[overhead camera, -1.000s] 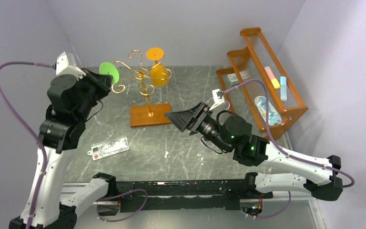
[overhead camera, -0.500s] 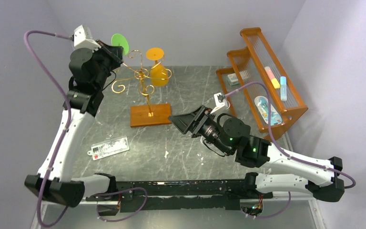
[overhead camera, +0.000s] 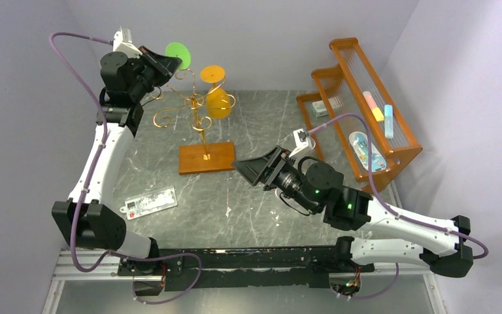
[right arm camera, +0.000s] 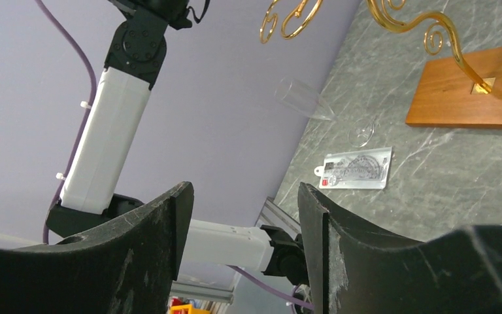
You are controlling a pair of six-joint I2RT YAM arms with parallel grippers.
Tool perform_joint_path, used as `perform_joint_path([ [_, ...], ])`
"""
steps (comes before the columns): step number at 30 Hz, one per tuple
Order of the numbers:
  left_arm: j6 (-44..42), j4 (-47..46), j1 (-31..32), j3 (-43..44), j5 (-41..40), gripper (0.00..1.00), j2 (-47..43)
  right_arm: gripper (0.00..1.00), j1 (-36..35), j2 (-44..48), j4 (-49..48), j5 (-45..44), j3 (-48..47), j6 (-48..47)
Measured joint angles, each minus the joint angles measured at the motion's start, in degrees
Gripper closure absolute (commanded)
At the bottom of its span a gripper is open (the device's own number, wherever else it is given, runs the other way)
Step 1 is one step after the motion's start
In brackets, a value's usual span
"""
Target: Place the wine glass upside down on the wine glass rack
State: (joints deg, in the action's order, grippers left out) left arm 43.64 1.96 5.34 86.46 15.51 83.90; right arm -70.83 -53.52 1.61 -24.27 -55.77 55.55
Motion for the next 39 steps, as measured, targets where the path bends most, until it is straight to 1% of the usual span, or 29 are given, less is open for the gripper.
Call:
perform_joint_path([
  [9,5.7,1.0,-2.0,-2.8,0.1,0.95,-3.8,0.39,0.0,0.1,0.3,0.3,0.6,1.4],
  [14,7.2,1.1,-3.1,-3.7,1.2,0.95,-3.5,0.39,0.0,0.2,0.5,0.3,0.6,2.1],
  [17,7.4,1.4,-3.4,-3.7,2.5,0.95,-2.7,0.40,0.0,0.3,0.6,0.3,0.6,2.3],
  [24,6.6,5.5,-3.5,-2.6,4.4,0.95,-1.3,0.42,0.0,1.6,2.3,-1.0,1.2,3.2],
  [39,8.8,4.8,-3.7,-4.3,9.6,0.95,-1.3,0.42,0.0,2.3,3.5,-2.1,2.6,4.7],
])
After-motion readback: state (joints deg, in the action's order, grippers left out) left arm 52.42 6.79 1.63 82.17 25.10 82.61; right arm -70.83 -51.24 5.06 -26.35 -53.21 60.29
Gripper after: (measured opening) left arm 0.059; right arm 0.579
